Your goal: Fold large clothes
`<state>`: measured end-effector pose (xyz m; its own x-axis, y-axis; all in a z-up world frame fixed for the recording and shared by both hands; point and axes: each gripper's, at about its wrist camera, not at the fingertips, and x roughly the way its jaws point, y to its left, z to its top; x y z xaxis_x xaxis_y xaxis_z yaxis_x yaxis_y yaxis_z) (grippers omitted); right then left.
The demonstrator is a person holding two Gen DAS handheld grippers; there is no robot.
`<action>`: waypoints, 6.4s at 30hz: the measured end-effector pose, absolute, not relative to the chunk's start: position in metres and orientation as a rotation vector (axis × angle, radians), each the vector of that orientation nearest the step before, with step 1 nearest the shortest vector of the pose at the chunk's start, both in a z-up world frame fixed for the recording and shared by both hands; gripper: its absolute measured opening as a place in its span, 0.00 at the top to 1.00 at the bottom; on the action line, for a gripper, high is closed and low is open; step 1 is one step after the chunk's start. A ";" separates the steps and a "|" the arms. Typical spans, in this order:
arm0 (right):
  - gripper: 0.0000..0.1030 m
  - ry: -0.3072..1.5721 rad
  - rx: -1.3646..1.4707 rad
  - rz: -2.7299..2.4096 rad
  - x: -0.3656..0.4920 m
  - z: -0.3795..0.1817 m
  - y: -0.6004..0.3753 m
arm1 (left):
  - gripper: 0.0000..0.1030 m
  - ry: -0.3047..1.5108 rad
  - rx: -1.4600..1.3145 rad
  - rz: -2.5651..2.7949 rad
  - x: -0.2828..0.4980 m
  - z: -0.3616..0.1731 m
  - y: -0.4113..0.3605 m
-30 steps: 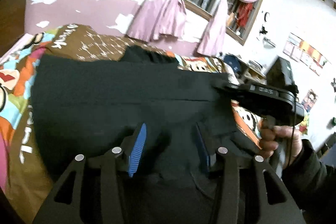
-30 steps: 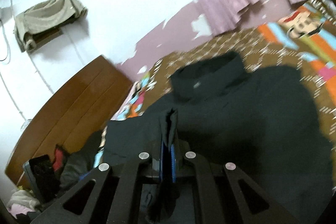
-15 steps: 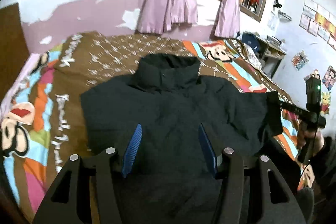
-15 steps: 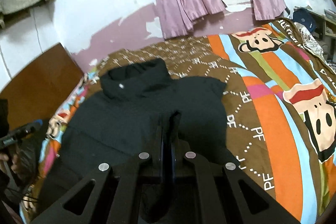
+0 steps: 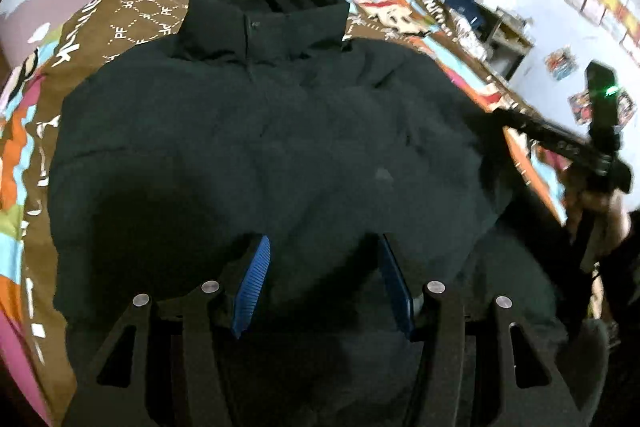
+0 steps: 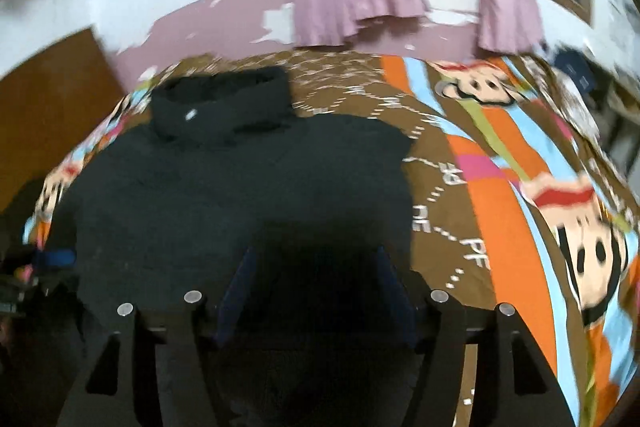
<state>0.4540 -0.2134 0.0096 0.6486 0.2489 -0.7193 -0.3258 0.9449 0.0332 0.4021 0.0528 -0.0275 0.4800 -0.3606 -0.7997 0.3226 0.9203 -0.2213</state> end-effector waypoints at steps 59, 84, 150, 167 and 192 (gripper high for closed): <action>0.38 0.882 0.037 0.306 0.710 0.033 -0.137 | 0.25 0.812 -0.039 -0.058 0.603 0.028 0.100; 0.94 0.849 -0.052 0.465 0.582 0.000 -0.175 | 0.98 0.930 -0.173 -0.171 0.529 0.010 0.132; 1.00 1.090 0.066 0.493 0.613 -0.090 -0.134 | 0.99 1.067 0.055 -0.290 0.553 -0.080 0.073; 0.56 0.872 0.037 0.480 0.548 0.014 -0.158 | 0.97 0.897 -0.053 -0.134 0.499 -0.004 0.085; 0.00 0.579 0.041 0.563 0.319 0.176 -0.186 | 0.02 0.585 -0.207 -0.104 0.275 0.173 0.078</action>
<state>0.3193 -0.1858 0.1758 0.6911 0.5146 -0.5075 -0.4923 0.8493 0.1907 0.2750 0.0778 0.1730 0.8289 -0.1562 -0.5371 0.0388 0.9740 -0.2234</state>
